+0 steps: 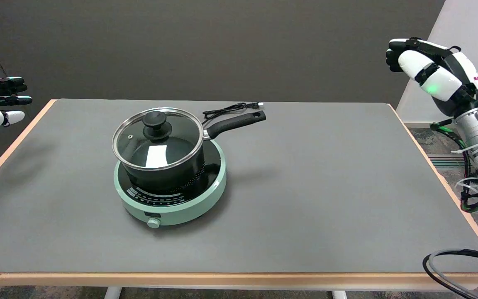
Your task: Pick up the pot lid.
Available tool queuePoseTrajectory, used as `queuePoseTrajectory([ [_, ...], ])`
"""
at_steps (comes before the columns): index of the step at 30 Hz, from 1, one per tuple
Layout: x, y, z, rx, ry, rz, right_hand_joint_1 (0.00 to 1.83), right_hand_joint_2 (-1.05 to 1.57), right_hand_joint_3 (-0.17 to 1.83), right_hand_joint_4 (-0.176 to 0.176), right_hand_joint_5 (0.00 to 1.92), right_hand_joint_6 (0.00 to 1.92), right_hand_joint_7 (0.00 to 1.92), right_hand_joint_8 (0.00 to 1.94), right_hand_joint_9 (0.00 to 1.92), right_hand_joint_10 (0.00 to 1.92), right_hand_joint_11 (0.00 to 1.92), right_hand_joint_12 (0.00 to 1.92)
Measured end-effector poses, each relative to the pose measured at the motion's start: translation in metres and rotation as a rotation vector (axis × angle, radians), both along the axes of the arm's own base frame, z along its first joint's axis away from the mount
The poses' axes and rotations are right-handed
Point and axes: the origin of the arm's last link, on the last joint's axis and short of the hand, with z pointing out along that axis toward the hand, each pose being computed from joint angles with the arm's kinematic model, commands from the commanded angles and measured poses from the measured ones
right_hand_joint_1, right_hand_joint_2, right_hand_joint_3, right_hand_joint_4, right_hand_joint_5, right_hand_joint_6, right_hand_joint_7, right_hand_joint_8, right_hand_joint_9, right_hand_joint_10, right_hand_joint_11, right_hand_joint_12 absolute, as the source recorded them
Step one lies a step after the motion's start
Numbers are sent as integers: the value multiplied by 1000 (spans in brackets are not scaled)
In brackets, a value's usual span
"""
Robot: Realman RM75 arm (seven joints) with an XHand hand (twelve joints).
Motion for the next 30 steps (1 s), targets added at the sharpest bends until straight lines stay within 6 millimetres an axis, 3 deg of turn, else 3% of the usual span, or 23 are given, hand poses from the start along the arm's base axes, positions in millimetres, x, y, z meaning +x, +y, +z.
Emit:
queuePoseTrajectory([
  [10,7,-4,-7,54,40,17,623,687,781,16,642,344,704,259,619,439,395,942],
  [17,21,-15,-17,101,120,24,687,650,823,45,620,310,700,251,634,429,413,970],
  [23,38,-35,-31,127,232,32,732,622,862,67,595,282,673,235,635,418,416,939],
  [24,40,-39,-33,130,250,33,683,591,948,68,557,307,660,226,601,468,416,893],
  [30,55,-69,-53,145,371,35,721,521,924,71,468,204,543,187,542,320,357,760],
])
